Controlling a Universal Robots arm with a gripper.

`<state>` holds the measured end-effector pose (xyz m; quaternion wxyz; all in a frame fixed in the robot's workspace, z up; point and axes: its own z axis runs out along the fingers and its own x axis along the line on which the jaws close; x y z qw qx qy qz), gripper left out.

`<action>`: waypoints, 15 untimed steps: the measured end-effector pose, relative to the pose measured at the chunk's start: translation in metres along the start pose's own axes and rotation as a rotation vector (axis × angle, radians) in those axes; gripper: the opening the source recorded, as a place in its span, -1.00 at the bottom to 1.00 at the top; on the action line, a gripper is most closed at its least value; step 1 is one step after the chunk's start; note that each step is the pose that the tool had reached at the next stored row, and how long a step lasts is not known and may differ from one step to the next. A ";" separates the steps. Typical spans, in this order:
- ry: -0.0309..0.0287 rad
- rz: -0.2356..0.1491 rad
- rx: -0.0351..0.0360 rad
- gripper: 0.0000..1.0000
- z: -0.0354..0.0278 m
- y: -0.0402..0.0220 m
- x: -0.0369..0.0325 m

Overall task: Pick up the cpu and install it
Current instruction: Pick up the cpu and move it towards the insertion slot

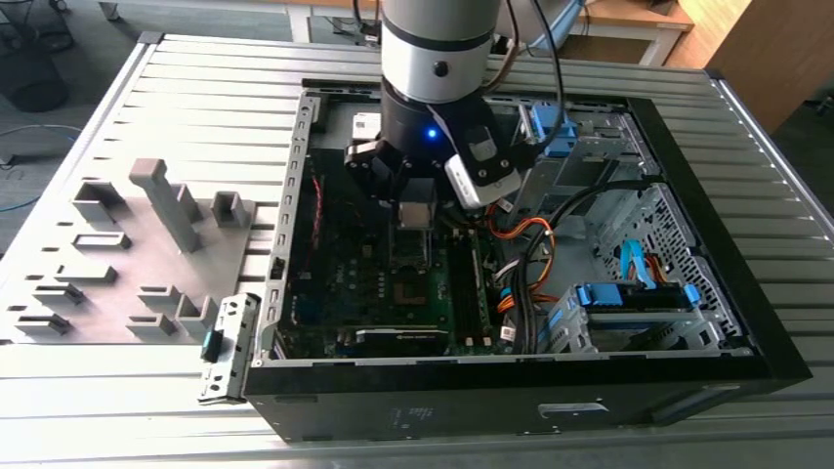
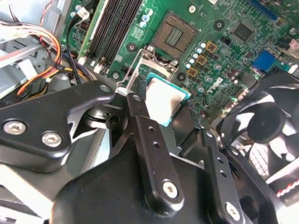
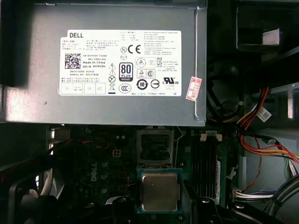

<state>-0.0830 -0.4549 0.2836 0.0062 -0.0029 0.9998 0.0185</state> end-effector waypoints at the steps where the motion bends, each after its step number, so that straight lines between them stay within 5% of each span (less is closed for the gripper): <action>1: -0.0001 0.000 0.0000 -0.06 0.0018 -0.0004 0.0000; 15: -0.0001 0.000 -0.0001 -0.06 0.0269 -0.0117 0.0004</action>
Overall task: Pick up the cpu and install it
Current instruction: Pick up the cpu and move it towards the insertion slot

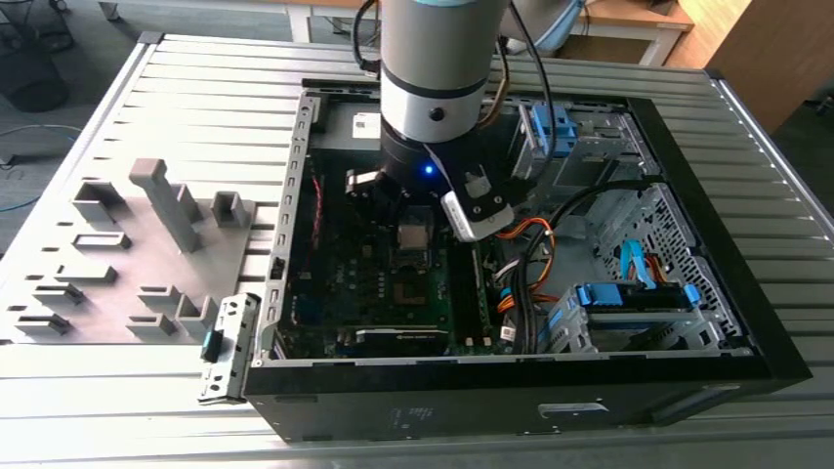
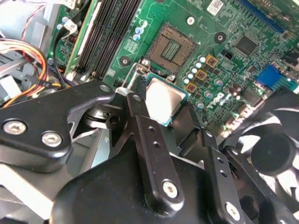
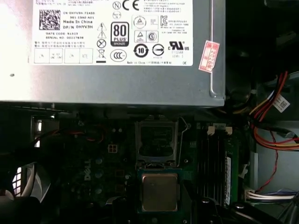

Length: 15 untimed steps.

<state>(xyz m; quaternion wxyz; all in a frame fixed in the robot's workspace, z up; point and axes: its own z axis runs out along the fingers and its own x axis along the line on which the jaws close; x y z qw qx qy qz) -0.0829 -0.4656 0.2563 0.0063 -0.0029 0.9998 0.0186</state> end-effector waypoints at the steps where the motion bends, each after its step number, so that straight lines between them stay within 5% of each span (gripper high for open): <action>1: 0.0001 0.000 0.0001 -0.06 0.0018 -0.0005 0.0000; 8: 0.0001 0.000 0.0002 -0.06 0.0139 -0.0038 0.0002; 15: 0.0001 0.000 0.0003 -0.06 0.0193 -0.0096 0.0004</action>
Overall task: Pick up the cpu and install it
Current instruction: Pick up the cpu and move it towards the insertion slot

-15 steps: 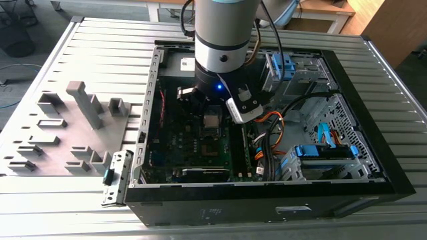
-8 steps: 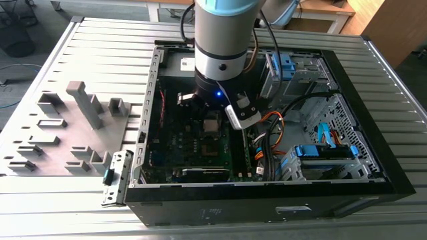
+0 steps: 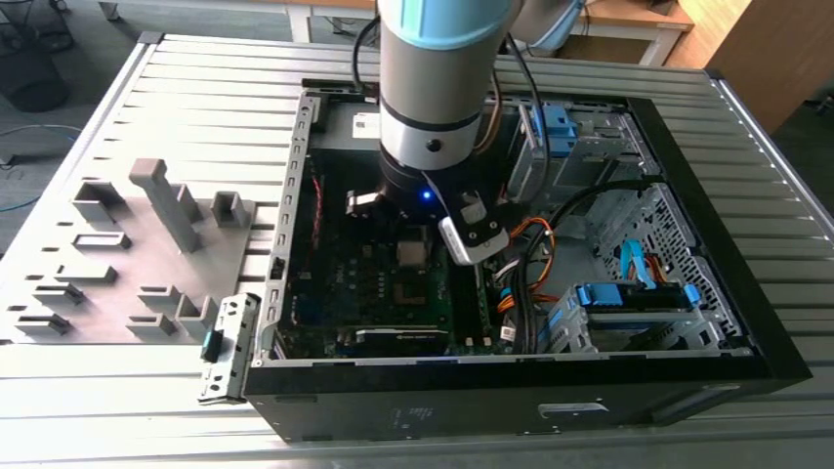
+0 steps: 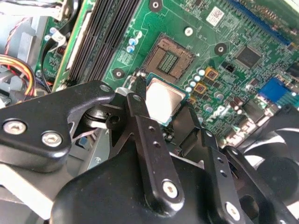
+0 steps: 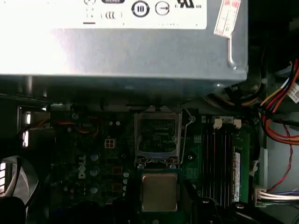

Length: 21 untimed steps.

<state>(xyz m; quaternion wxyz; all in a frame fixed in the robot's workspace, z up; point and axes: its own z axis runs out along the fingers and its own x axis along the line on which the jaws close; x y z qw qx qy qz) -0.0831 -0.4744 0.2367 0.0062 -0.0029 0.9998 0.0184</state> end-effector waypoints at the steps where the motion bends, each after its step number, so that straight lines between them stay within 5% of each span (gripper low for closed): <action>1: -0.0001 0.000 -0.0001 -0.06 0.0009 -0.0013 0.0000; 11: -0.0001 0.000 -0.0002 -0.06 0.0160 -0.0092 0.0003; 21: 0.0000 0.000 0.0000 -0.06 0.0207 -0.0124 0.0003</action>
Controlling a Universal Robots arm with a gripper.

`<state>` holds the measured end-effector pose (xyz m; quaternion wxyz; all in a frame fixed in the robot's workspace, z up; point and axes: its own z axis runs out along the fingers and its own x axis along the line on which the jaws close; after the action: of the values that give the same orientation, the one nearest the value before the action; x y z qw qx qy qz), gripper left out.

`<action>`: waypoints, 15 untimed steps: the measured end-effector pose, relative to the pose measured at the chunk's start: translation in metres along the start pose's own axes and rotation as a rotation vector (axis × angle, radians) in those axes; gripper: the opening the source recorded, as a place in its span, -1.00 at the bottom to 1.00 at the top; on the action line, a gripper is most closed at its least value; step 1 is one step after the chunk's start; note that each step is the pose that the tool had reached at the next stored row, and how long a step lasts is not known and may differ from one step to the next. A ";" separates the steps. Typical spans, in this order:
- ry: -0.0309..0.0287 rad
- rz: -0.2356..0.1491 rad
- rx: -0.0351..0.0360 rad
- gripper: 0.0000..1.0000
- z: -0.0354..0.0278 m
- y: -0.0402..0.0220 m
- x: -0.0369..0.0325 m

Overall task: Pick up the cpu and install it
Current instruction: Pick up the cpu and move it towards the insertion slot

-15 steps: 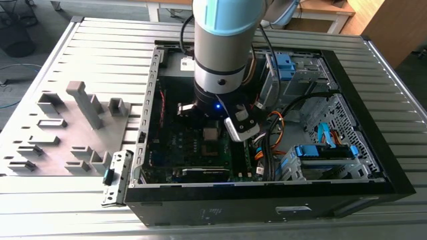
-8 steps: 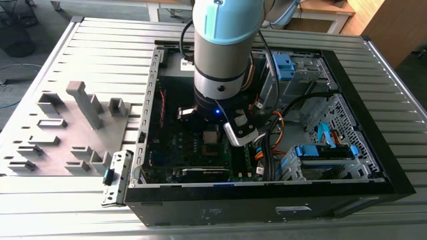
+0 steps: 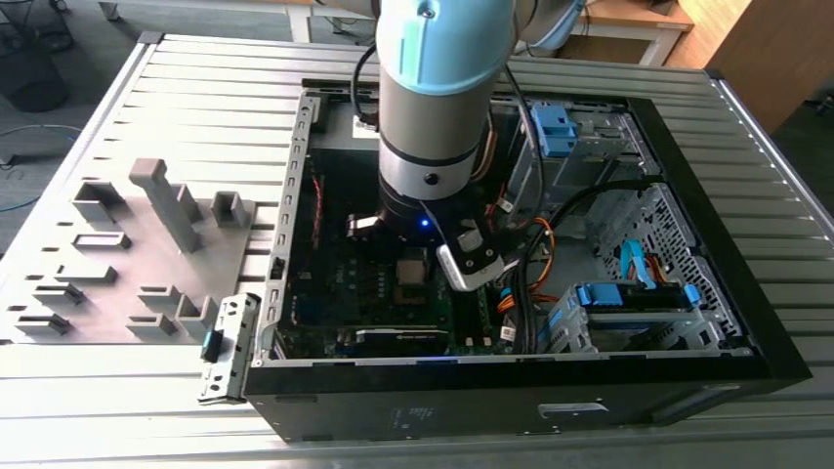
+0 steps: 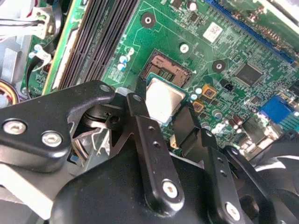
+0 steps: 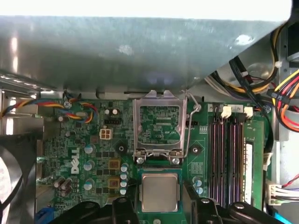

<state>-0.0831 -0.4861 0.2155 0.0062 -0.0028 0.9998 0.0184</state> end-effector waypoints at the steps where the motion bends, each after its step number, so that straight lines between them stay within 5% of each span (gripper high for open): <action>1: 0.0000 0.000 0.0000 -0.06 0.0006 -0.0007 0.0000; 10: 0.0001 0.000 0.0002 -0.06 0.0020 -0.0035 0.0001; 15: 0.0000 0.000 -0.0001 -0.06 -0.0145 -0.0028 -0.0002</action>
<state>-0.0831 -0.4894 0.2299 0.0063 -0.0028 0.9998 0.0185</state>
